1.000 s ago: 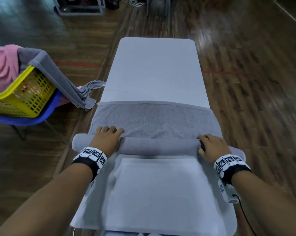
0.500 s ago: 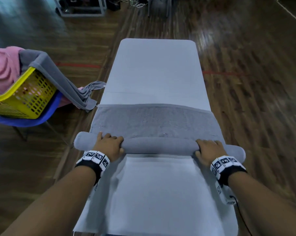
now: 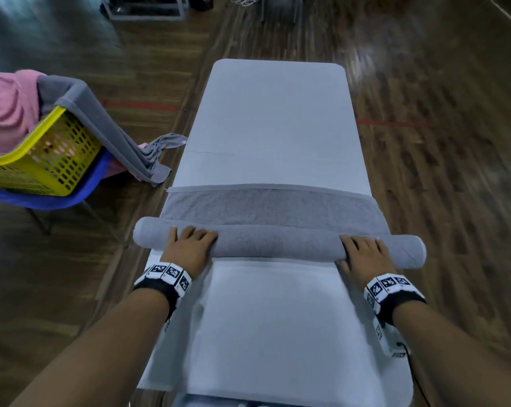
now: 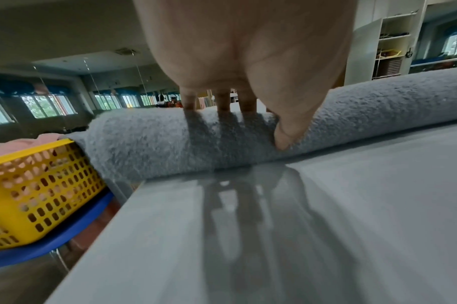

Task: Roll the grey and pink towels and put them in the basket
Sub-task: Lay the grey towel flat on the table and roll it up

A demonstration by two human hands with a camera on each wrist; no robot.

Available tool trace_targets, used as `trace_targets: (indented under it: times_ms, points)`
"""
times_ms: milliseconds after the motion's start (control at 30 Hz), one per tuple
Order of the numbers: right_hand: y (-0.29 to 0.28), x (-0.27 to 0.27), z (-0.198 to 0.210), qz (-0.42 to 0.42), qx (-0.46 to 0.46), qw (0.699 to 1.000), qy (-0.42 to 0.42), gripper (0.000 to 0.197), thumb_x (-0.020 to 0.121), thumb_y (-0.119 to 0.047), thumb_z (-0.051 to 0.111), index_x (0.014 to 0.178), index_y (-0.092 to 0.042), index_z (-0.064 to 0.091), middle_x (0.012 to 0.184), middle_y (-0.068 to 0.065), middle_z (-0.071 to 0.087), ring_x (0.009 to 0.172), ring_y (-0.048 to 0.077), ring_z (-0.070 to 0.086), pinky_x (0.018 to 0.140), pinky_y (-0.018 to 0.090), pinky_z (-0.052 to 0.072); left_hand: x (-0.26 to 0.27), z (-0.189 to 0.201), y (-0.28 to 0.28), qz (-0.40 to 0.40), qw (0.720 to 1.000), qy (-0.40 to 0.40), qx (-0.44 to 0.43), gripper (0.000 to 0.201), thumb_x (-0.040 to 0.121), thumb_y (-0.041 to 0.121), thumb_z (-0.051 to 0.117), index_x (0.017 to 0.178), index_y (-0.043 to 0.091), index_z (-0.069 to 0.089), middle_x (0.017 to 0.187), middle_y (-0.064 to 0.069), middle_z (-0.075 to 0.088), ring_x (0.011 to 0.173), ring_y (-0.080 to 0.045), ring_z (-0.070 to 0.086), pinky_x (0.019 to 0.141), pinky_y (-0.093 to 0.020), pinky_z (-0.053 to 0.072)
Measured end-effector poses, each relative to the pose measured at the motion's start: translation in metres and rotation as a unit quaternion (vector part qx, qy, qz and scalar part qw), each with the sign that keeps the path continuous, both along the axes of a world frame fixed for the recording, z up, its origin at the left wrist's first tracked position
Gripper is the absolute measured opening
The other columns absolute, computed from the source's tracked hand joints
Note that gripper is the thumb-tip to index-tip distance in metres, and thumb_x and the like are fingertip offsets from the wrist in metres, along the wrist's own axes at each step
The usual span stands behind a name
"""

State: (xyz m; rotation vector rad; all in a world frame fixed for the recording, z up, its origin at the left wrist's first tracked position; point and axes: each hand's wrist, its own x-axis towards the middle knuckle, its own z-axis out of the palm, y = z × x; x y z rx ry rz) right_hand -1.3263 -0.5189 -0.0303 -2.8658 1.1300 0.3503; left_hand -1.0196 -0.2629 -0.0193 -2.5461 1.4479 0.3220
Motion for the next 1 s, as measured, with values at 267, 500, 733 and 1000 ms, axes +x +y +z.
trace_targets:
  times_ms: [267, 500, 733, 1000]
  points:
    - [-0.029, 0.015, 0.024, 0.035, 0.064, 0.996, 0.046, 0.023, 0.090, -0.047, 0.036, 0.094, -0.027, 0.046, 0.096, 0.002, 0.068, 0.084, 0.025, 0.061, 0.074, 0.033, 0.040, 0.027, 0.037, -0.027, -0.034, 0.998, -0.010, 0.056, 0.021, 0.087, 0.033, 0.049, 0.105, 0.028, 0.060, 0.105, -0.003, 0.068, 0.111, -0.026, 0.051, 0.103, -0.044, 0.031]
    - [-0.019, -0.004, 0.004, 0.015, 0.056, 0.998, 0.005, 0.042, 0.093, -0.054, 0.036, 0.127, -0.031, 0.046, 0.122, 0.001, 0.059, 0.105, 0.025, 0.059, 0.087, 0.037, 0.044, 0.018, 0.019, 0.000, -0.054, 0.995, 0.015, 0.084, 0.062, 0.085, 0.052, 0.058, 0.139, 0.036, 0.033, 0.145, 0.007, 0.042, 0.132, -0.023, 0.036, 0.111, -0.046, 0.025]
    - [-0.025, 0.001, 0.016, 0.020, 0.073, 0.997, 0.027, 0.035, 0.092, -0.049, 0.033, 0.114, -0.031, 0.052, 0.119, -0.003, 0.061, 0.104, 0.022, 0.059, 0.095, 0.041, 0.039, 0.028, 0.026, -0.031, -0.062, 0.992, -0.017, 0.111, 0.022, 0.089, 0.029, 0.047, 0.111, 0.029, 0.049, 0.115, 0.002, 0.063, 0.113, -0.024, 0.049, 0.105, -0.044, 0.031]
    - [-0.029, 0.006, 0.013, -0.019, 0.058, 0.998, 0.016, 0.036, 0.093, -0.048, 0.039, 0.120, -0.027, 0.051, 0.120, 0.001, 0.060, 0.107, 0.026, 0.057, 0.096, 0.041, 0.039, 0.032, 0.028, -0.037, -0.030, 0.999, -0.023, 0.005, 0.027, 0.094, 0.033, 0.044, 0.121, 0.029, 0.049, 0.123, -0.003, 0.060, 0.110, -0.028, 0.052, 0.096, -0.042, 0.036]
